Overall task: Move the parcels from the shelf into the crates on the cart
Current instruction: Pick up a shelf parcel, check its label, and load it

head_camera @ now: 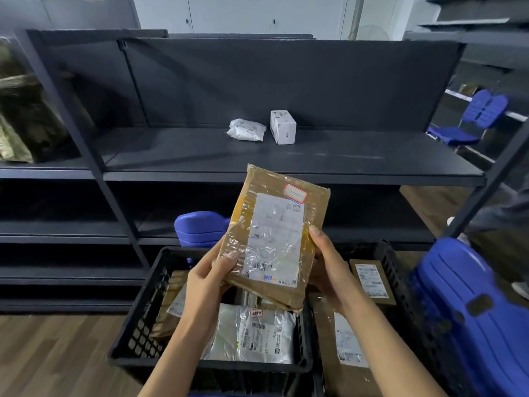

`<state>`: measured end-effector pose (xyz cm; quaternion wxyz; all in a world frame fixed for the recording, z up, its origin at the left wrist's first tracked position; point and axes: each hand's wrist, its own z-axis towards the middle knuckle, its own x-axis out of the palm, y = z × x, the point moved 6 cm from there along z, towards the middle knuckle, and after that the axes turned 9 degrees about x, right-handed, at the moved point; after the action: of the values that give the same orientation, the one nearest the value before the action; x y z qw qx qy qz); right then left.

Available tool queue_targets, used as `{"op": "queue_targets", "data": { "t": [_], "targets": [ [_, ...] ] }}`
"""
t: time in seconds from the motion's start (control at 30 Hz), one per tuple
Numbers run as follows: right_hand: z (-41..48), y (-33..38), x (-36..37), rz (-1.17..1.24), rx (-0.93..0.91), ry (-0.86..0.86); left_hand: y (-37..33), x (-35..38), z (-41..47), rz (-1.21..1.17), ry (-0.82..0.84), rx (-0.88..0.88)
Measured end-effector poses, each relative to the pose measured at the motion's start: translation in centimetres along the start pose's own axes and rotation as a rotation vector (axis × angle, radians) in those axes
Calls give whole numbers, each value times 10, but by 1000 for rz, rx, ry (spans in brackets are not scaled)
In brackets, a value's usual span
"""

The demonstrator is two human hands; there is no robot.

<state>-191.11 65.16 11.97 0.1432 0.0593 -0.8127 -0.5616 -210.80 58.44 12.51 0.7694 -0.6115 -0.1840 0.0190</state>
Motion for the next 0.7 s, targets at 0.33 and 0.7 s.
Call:
{"op": "queue_targets", "data": {
  "t": [0.33, 0.7],
  "targets": [
    [10, -11, 4, 275, -151, -182, 16, 20, -8, -96, -191, -28],
    [13, -17, 10, 358, -144, -272, 26, 48, 3, -223, -61, -56]
  ]
}}
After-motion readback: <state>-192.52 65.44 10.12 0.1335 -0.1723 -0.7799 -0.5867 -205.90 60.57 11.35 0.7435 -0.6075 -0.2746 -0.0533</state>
